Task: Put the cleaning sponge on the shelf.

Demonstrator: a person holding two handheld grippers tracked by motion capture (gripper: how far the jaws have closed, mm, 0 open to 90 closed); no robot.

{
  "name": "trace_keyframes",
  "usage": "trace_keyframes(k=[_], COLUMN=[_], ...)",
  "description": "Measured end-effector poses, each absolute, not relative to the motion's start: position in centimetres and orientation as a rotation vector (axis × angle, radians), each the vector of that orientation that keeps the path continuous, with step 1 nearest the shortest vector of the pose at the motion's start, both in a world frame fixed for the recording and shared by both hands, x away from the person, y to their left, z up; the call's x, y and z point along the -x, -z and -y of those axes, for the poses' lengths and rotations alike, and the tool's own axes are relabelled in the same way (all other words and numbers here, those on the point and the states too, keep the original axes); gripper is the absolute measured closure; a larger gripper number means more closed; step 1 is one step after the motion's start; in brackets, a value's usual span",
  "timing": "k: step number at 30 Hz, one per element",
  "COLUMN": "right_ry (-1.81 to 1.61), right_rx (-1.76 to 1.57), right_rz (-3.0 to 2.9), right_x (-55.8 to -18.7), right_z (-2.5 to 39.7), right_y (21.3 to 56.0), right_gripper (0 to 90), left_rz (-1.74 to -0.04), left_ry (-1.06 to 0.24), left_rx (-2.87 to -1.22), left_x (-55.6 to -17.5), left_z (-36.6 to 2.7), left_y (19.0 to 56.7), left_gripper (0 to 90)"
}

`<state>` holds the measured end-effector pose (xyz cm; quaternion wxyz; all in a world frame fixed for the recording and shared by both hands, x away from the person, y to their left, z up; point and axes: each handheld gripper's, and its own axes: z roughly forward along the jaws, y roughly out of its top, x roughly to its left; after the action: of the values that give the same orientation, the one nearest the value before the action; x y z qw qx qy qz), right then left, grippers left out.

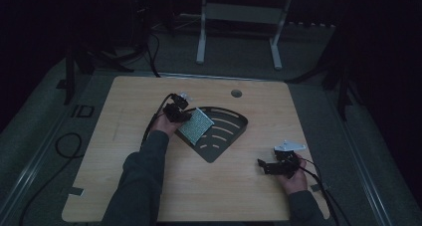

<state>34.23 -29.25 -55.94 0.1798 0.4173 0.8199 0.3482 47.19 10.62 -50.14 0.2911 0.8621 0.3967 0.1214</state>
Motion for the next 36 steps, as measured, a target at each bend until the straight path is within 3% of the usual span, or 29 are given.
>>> trace_keyframes(k=[24, 36], right_ry=[-0.985, -0.984], right_rx=[-1.179, -1.179], right_rz=[-2.318, -2.317], right_x=[-34.2, -34.2], right_z=[29.3, 29.3], right_y=[55.9, 55.9], right_gripper=[13.6, 13.6], left_rz=[-1.054, -1.056], left_ry=[-0.393, -0.376], left_rx=[-2.385, -2.354], left_x=[-47.1, -46.8], left_z=[-9.9, -10.7], left_y=[51.4, 51.1], left_gripper=[88.7, 76.0])
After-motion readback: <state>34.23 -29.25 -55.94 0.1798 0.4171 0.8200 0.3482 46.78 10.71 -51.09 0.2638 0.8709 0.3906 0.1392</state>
